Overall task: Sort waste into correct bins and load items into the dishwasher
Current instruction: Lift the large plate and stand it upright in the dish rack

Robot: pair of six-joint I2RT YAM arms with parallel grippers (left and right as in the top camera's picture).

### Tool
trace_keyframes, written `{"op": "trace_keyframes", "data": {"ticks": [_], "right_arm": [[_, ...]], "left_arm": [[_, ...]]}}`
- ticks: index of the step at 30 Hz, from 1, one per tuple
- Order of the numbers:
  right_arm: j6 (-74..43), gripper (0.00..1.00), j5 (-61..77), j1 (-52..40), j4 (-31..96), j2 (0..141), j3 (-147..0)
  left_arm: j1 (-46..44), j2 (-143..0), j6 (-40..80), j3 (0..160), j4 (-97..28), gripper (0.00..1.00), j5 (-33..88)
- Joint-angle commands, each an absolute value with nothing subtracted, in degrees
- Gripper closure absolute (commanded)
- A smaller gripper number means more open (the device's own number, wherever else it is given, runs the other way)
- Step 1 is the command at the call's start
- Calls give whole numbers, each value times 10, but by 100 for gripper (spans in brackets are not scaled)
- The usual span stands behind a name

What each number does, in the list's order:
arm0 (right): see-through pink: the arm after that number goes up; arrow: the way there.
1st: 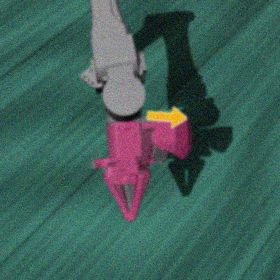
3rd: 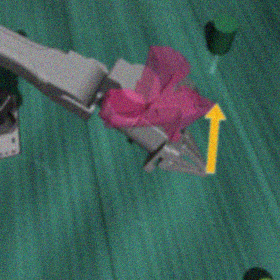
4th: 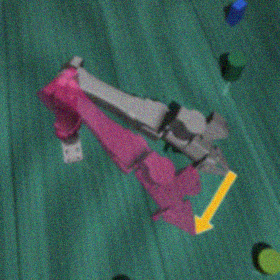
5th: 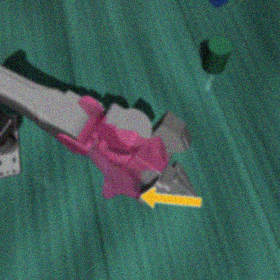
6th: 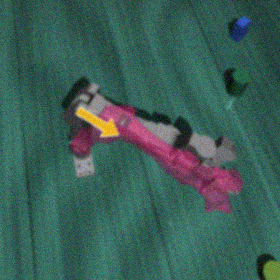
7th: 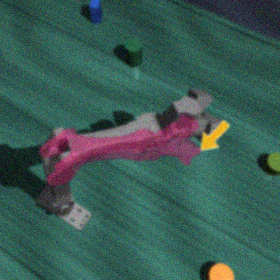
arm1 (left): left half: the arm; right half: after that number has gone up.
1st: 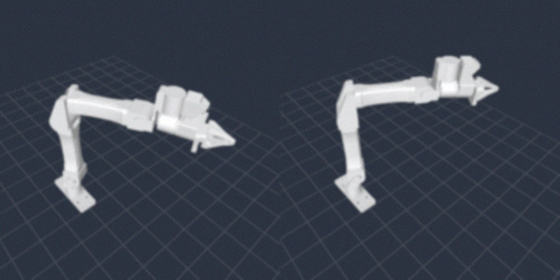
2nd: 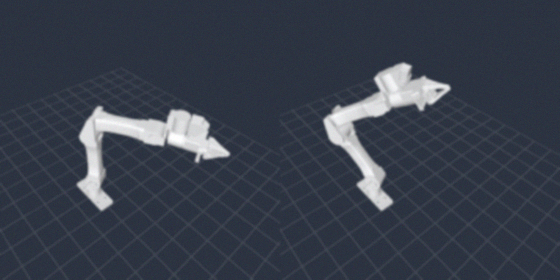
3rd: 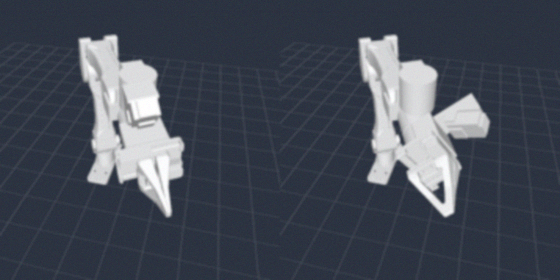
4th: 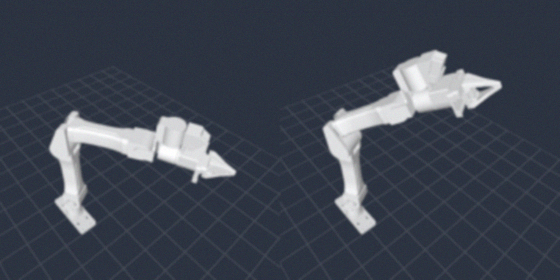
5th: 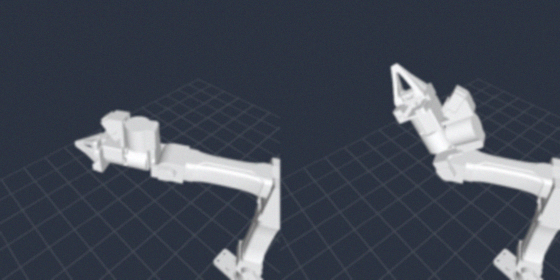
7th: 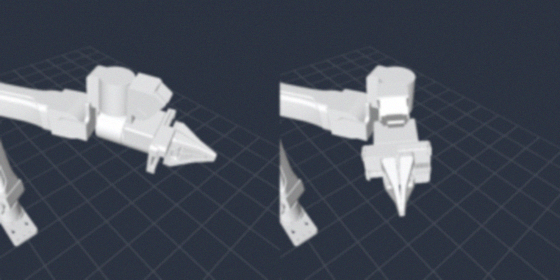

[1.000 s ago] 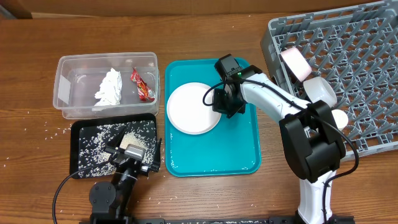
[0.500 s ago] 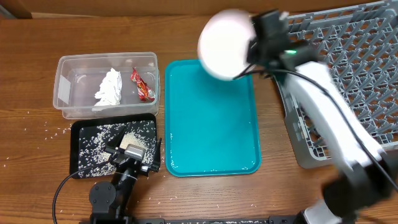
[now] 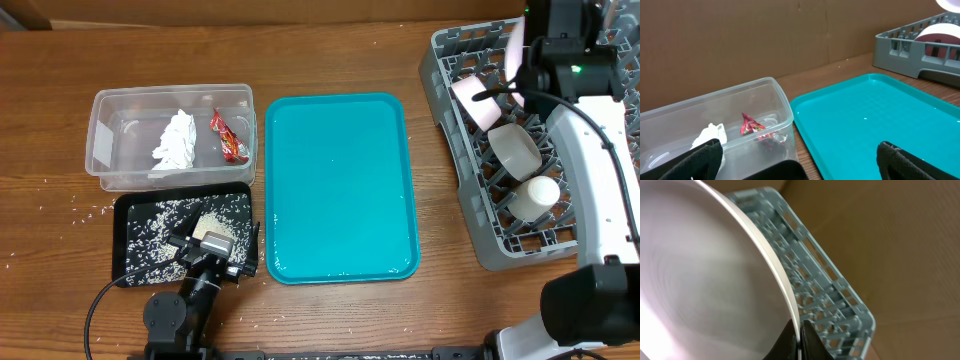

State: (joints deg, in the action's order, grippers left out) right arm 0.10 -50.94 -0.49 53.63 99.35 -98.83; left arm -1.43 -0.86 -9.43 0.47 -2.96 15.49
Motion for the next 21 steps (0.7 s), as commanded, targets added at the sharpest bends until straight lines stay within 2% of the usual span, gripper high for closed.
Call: {"op": "trace_keyframes", "data": {"ticks": [1,6,17,21], "right_arm": [[11,96,-532,8,532,1000,-984],[11,96,-610,32,510,1029,-984],[13,96,-601,45,495,1076,-983],[13,96,-554,30,501,1079,-983]], "left_arm": [[-10,-3,-103,3,-29,0,161],[-10,-3,-103,3,-29,0,161],[-10,-3,-103,3,-29,0,161],[-10,-3,-103,3,-29,0,161]]}}
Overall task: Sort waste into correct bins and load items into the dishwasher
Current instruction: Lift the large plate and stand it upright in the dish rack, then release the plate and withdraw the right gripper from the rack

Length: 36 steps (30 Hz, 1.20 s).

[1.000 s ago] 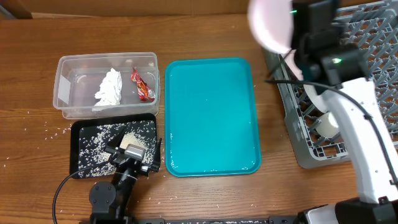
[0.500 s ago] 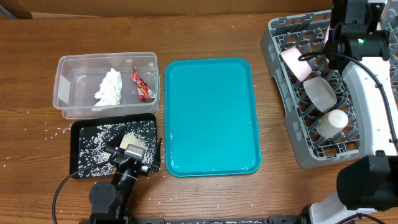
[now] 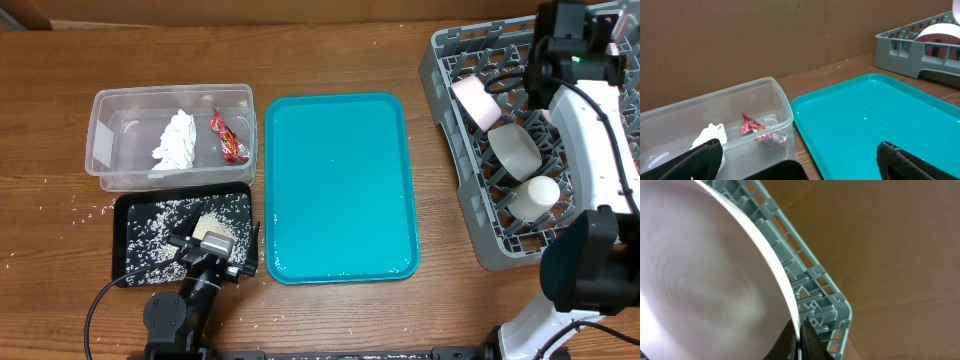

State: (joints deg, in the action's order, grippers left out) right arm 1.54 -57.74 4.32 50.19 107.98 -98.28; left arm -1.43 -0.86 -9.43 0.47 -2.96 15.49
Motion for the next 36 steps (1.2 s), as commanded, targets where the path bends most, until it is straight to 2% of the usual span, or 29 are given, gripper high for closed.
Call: {"op": "trace_keyframes", "data": {"ticks": [1,8,12,14,18,21,25,31,36], "right_arm": [[13,96,-547,26,503,1079,-983],[14,94,-539,-1,514,1080,-983],[14,83,-537,-22,528,1080,-983],[14,69,-524,-36,546,1080,-983],[13,54,-520,-74,579,1080,-983],[8,51,-520,-112,598,1072,-988],[-59,46,-507,-156,646,1057,-1011],[-151,44,-339,-198,734,1005,-1052],[-178,40,-90,-206,776,932,-1074]], "left_arm": [[-10,-3,-103,3,-29,0,161],[-10,-3,-103,3,-29,0,161],[-10,-3,-103,3,-29,0,161],[-10,-3,-103,3,-29,0,161],[-10,-3,-103,3,-29,0,161],[-10,-3,-103,3,-29,0,161],[-10,-3,-103,3,-29,0,161],[-10,-3,-103,3,-29,0,161],[-10,-3,-103,3,-29,0,161]]}}
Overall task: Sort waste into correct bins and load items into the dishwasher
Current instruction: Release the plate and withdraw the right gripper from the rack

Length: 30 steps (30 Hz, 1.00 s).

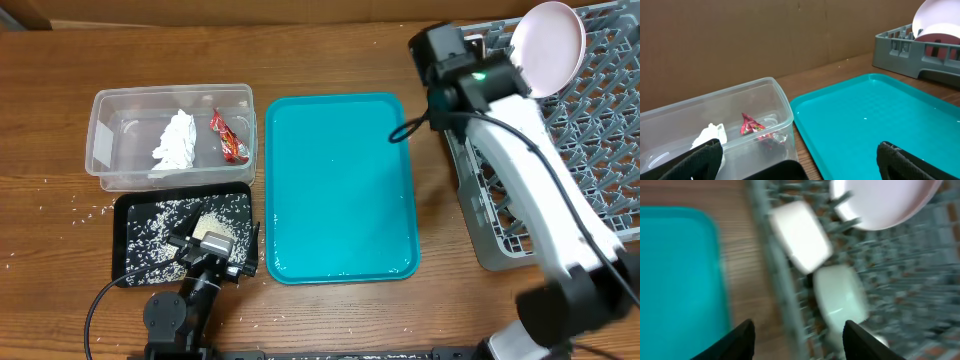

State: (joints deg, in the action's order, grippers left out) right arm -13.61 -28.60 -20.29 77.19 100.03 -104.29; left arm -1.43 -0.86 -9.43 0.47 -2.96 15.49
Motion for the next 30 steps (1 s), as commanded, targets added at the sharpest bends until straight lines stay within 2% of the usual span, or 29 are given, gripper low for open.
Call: {"op": "trace_keyframes", "data": {"ticks": [1,2,3,4,5,9,17,22,27,30], "right_arm": [[-178,39,-22,-206,771,912,-1074],[-178,37,25,-206,765,896,-1074],[-178,30,77,-206,756,878,-1074],[-178,9,111,-206,750,867,-1074],[-178,0,167,-206,740,847,-1074],[-178,0,276,-206,732,806,-1073],[-146,0,233,-189,815,792,-1073],[-49,0,227,-123,845,760,-1073],[113,0,220,-88,836,714,-1071],[132,0,187,-88,795,670,-1050]], "left_arm": [[-10,-3,-103,3,-29,0,161],[-10,-3,-103,3,-29,0,161],[-10,-3,-103,3,-29,0,161],[-10,-3,-103,3,-29,0,161],[-10,-3,-103,3,-29,0,161],[-10,-3,-103,3,-29,0,161],[-10,-3,-103,3,-29,0,161],[-10,-3,-103,3,-29,0,161],[-10,-3,-103,3,-29,0,161],[-10,-3,-103,3,-29,0,161]]}}
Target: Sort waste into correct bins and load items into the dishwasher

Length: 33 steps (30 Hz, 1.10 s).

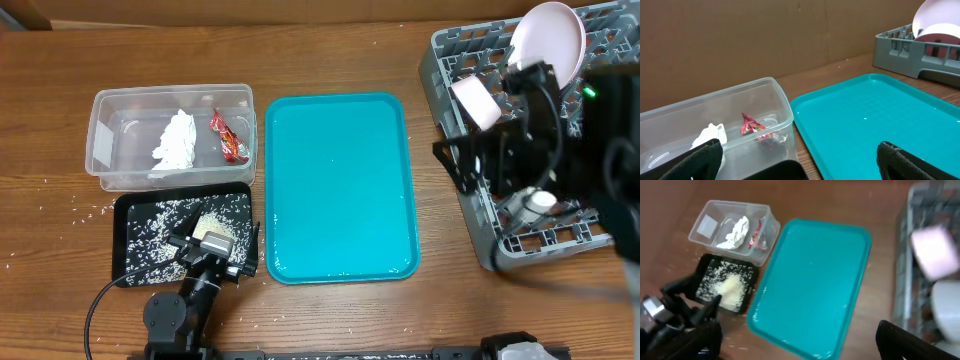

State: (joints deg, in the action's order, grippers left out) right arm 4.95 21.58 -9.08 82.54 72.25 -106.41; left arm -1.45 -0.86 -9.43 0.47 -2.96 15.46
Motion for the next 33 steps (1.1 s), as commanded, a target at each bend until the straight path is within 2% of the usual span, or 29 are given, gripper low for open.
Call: {"op": "trace_keyframes", "data": {"ticks": [1,10,17,22,31,33], "right_arm": [[132,0,179,-88,769,651,-1035],[124,0,152,-85,497,432,-725],[-11,0,149,-63,335,270,-446],[-61,0,146,-40,218,152,-274],[-60,0,146,-31,128,0,-107],[-60,0,146,-31,105,2,-84]], "left_arm": [[-10,-3,-103,3,-29,0,161],[-10,-3,-103,3,-29,0,161],[-10,-3,-103,3,-29,0,161],[-10,-3,-103,3,-29,0,161],[-10,-3,-103,3,-29,0,161],[-10,-3,-103,3,-29,0,161]]}}
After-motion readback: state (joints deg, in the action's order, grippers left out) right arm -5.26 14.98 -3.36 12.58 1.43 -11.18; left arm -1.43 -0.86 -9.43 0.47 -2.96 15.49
